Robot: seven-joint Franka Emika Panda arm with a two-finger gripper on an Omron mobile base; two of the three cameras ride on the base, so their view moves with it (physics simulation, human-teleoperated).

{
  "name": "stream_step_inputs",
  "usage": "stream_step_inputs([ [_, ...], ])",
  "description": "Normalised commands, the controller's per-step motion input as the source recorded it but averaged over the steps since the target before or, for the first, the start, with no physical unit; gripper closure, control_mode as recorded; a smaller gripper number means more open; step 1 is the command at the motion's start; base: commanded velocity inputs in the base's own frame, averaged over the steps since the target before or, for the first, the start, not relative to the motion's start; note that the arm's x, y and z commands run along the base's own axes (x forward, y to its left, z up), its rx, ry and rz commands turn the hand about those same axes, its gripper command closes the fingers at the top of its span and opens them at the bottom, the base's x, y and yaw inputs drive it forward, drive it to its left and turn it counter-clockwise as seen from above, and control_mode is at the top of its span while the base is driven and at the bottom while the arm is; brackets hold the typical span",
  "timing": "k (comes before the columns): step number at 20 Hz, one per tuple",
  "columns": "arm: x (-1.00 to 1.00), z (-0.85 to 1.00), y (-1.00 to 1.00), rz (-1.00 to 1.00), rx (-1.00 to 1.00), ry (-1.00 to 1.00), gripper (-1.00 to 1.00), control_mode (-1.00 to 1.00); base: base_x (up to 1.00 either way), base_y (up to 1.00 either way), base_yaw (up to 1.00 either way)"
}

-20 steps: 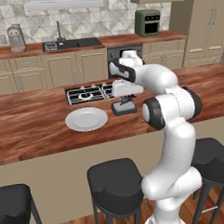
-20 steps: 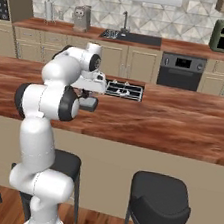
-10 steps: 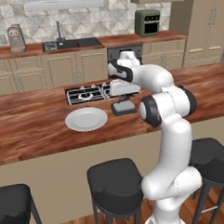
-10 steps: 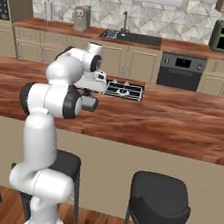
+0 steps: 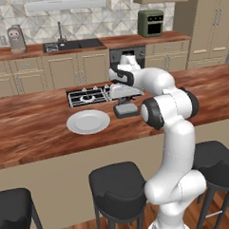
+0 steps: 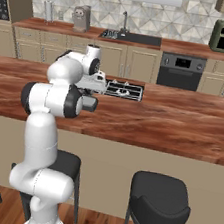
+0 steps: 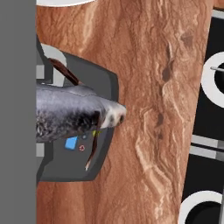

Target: Take the fish from the fridge and place it on the digital scale on the counter by the fridge. Wait a few seconds for a reading, then move it to the plate on the dining counter.

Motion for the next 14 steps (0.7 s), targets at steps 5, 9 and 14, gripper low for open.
stream_step_inputs([
  [5, 0.0, -0.06, 0.0, -0.03, 0.01, -0.19, 1.0, -1.0, 0.0, 0.0, 0.0],
  [9, 0.0, -0.09, 0.0, -0.05, 0.0, -0.1, 1.0, -1.0, 0.0, 0.0, 0.0],
  [14, 0.02, -0.2, 0.0, -0.02, 0.0, 0.0, 1.0, -1.0, 0.0, 0.0, 0.0],
])
